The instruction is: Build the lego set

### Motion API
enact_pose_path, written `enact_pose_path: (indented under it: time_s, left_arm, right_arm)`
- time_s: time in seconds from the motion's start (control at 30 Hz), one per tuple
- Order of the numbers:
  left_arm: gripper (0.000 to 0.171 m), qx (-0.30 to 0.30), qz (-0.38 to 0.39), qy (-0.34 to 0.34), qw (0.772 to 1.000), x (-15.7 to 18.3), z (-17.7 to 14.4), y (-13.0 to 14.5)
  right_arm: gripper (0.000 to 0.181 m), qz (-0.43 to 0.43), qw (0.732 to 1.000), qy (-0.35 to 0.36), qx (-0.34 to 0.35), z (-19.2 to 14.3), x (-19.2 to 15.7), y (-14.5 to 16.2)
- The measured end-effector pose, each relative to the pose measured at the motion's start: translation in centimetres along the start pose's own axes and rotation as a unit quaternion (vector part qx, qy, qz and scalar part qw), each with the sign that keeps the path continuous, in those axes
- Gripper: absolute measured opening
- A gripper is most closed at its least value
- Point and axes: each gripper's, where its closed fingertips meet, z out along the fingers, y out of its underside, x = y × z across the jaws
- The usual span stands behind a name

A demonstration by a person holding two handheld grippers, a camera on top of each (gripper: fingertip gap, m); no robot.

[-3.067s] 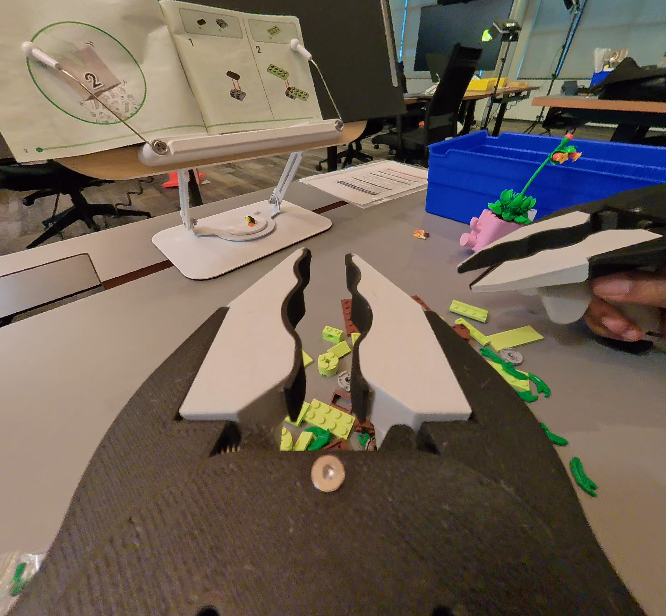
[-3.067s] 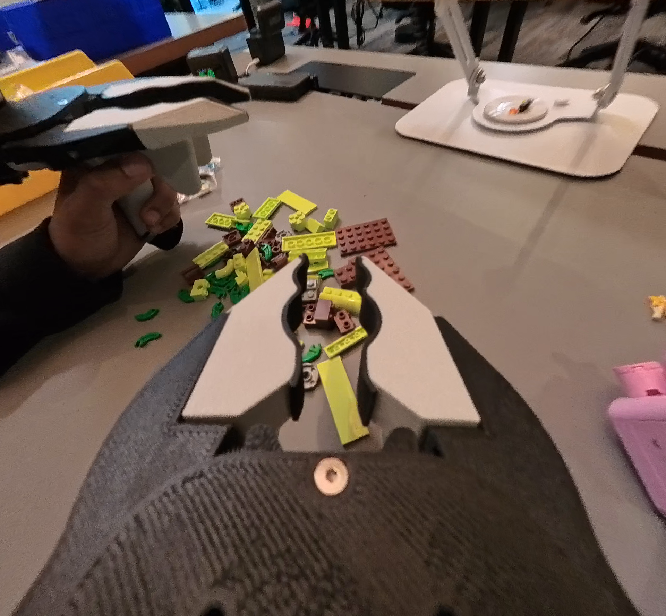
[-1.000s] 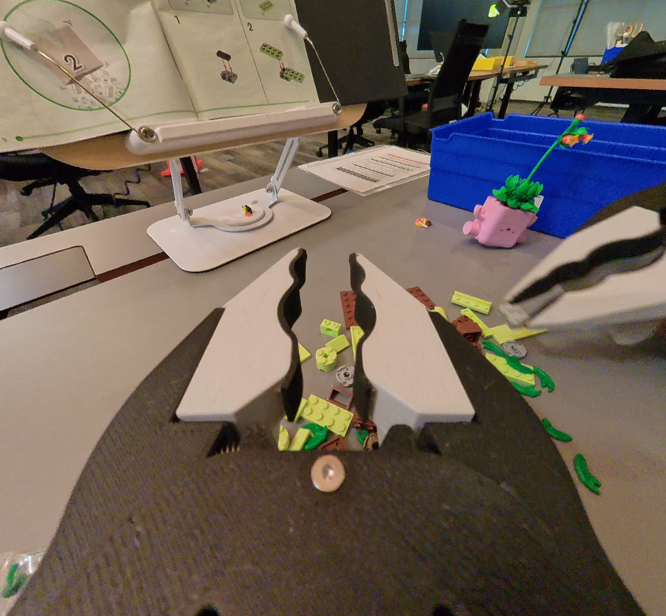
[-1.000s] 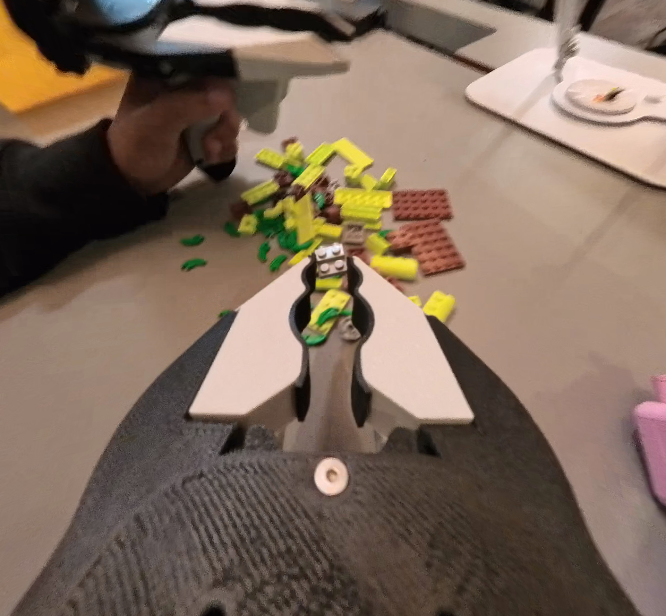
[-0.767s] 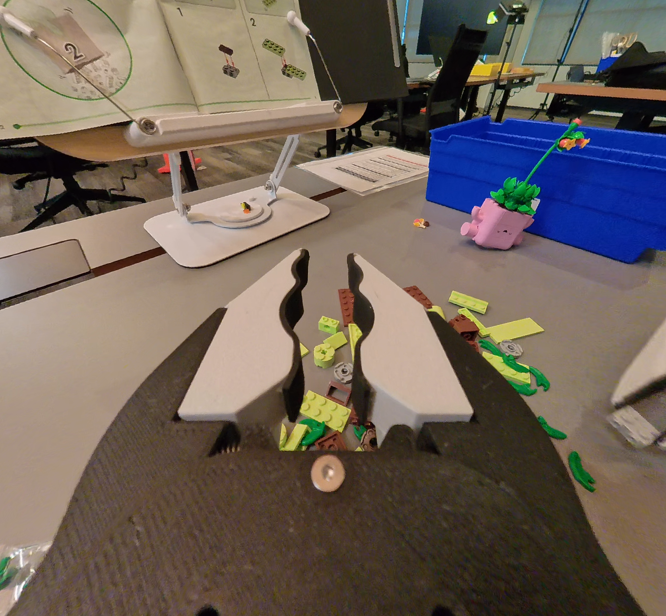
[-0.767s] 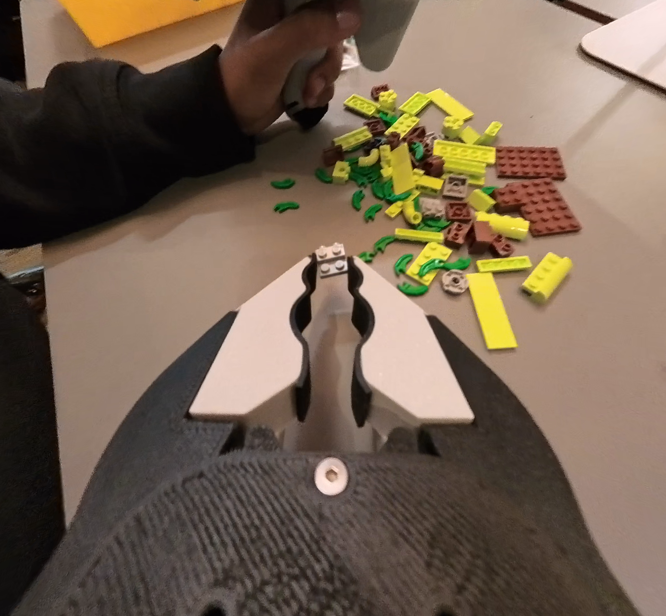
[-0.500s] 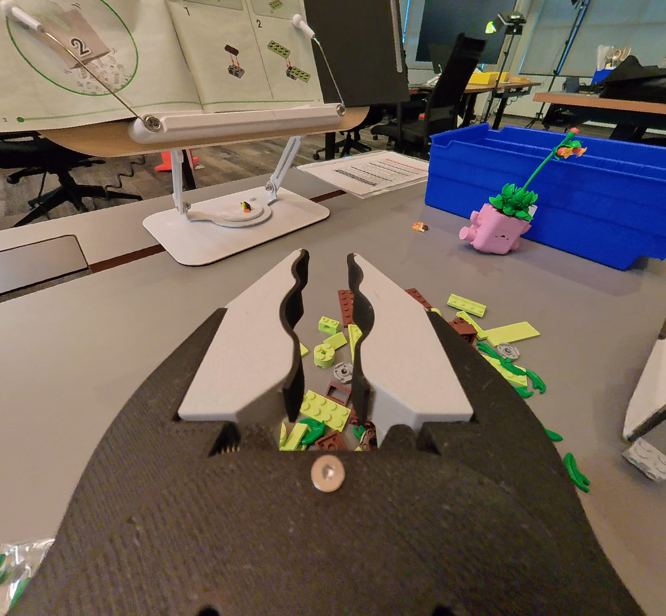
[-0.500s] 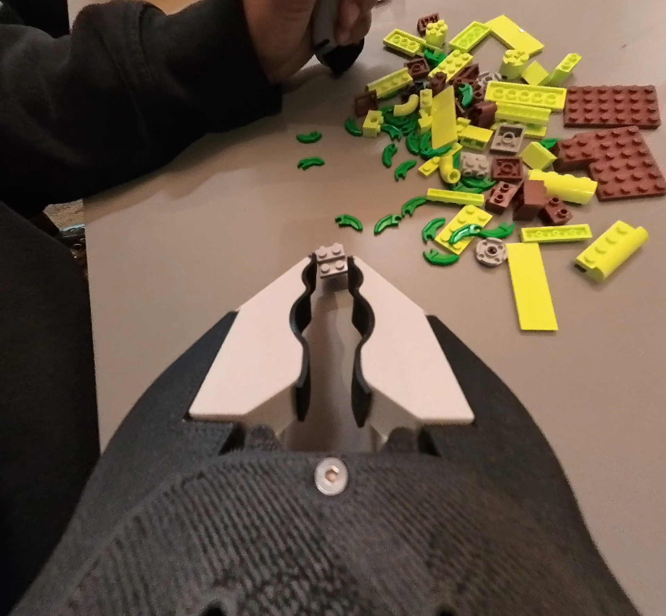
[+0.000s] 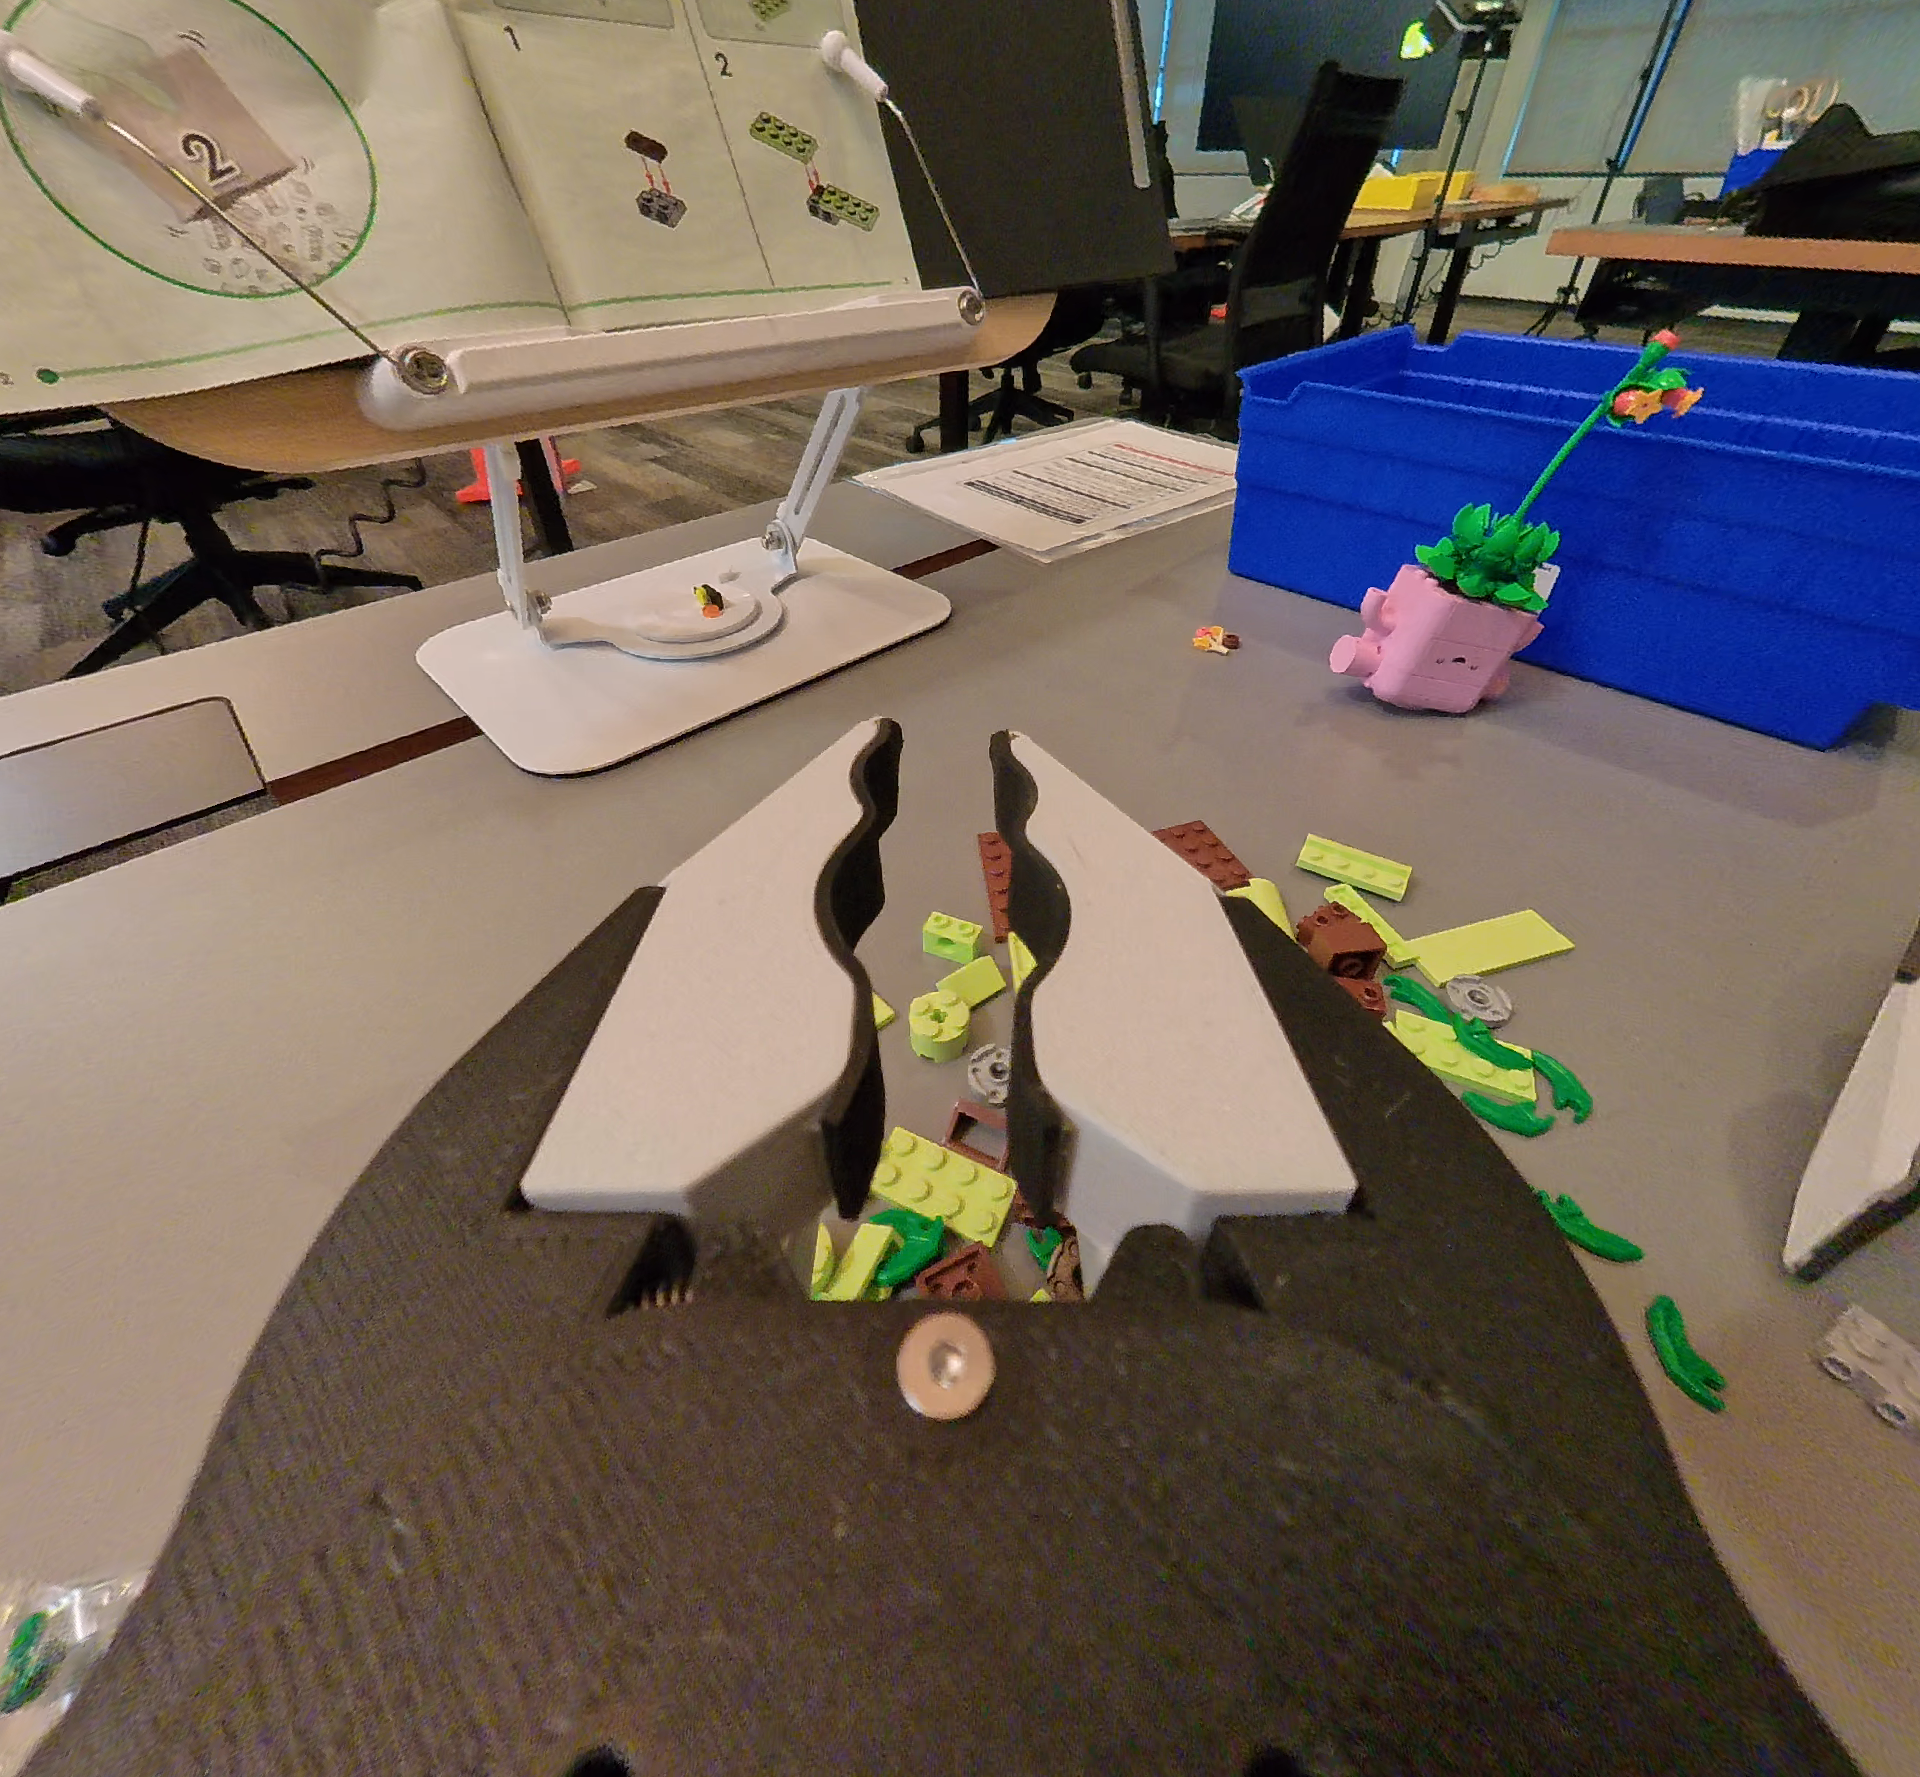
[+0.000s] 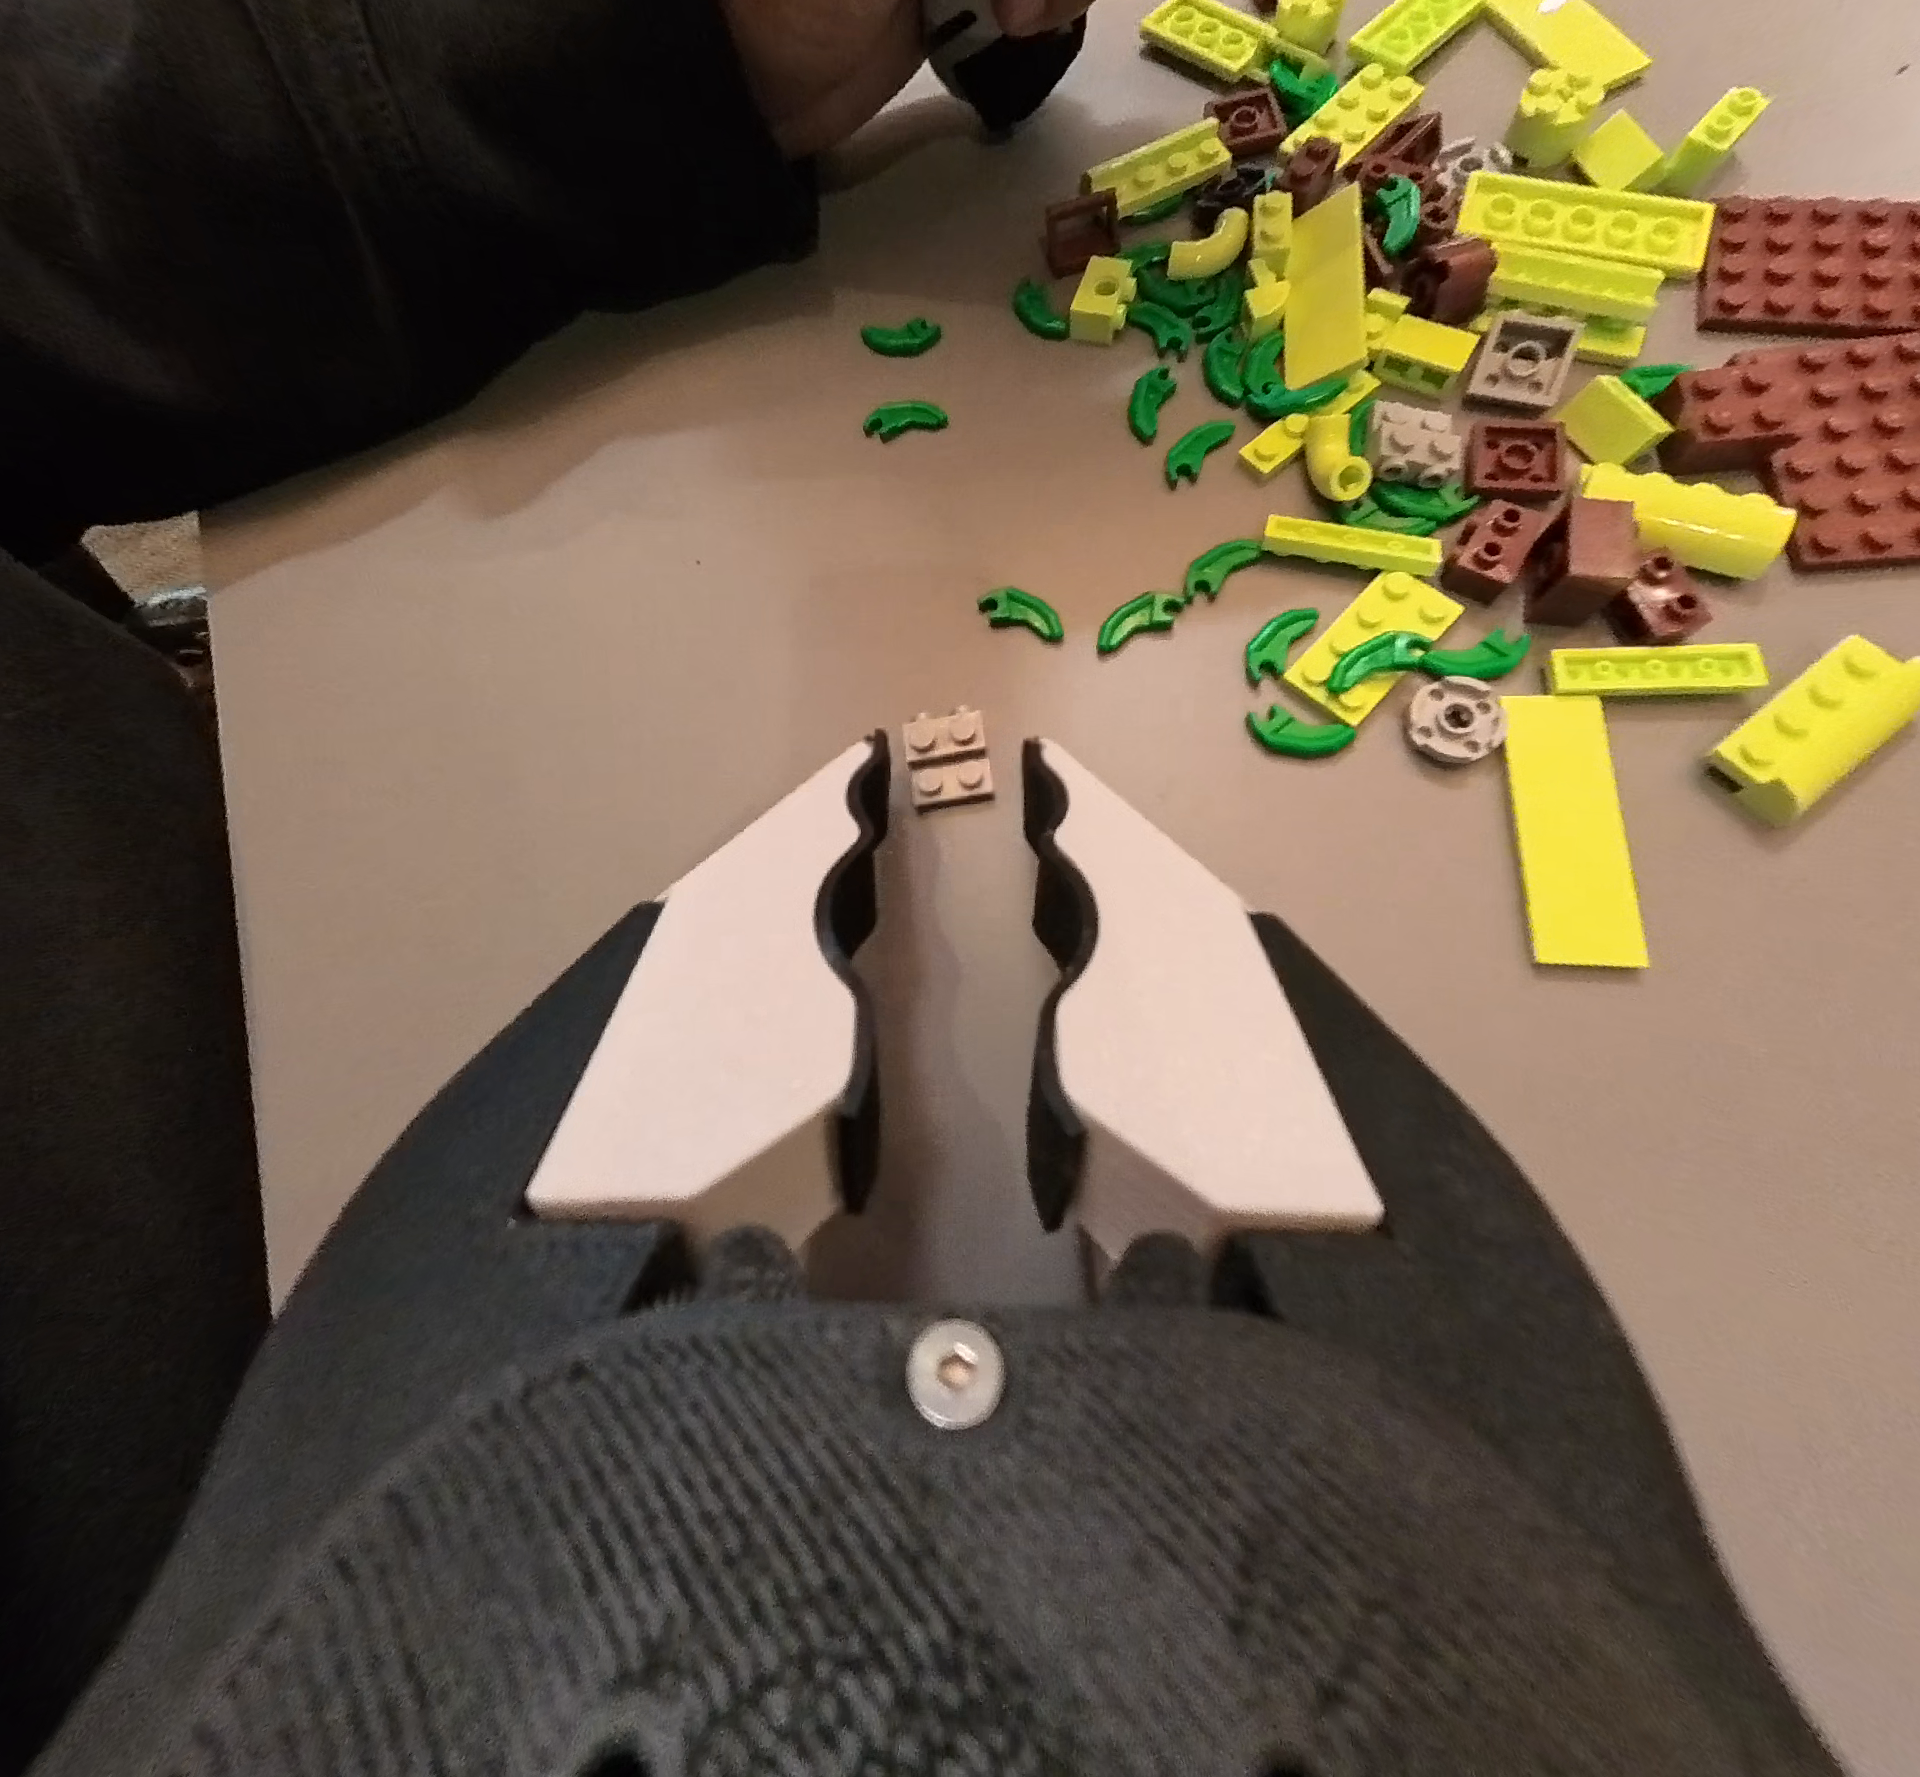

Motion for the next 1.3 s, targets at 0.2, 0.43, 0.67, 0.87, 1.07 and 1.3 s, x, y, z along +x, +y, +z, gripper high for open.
enact_pose_path:
  time_s: [0.2,0.43,0.67,0.87,1.07,1.3]
  left_arm:
    - [0.015,0.005,-0.001,-0.006,1.0,-0.3,-0.3,-0.2]
    - [0.016,0.002,-0.004,-0.005,1.0,-0.3,-0.2,-0.1]
    - [0.016,0.0,-0.004,-0.004,1.0,-0.2,-0.1,0.0]
    - [0.016,0.001,-0.003,-0.006,1.0,-0.3,-0.1,0.0]
    - [0.015,-0.061,0.113,-0.084,0.988,-4.0,-2.5,0.5]
    - [0.009,-0.167,0.09,-0.032,0.981,-4.8,-3.6,3.9]
  right_arm:
    - [0.024,0.015,0.999,-0.005,0.043,-0.9,0.4,-1.1]
    - [0.026,-0.006,1.0,0.004,0.014,-0.2,0.1,-0.4]
    - [0.029,-0.008,1.0,-0.004,0.026,-0.4,-0.1,-0.7]
    - [0.029,-0.005,1.0,-0.006,0.026,-0.4,0.0,-0.8]
    - [0.028,-0.007,1.0,-0.004,0.023,-0.4,0.0,-0.7]
    - [0.028,0.002,0.999,0.008,0.037,-0.6,0.6,-1.1]
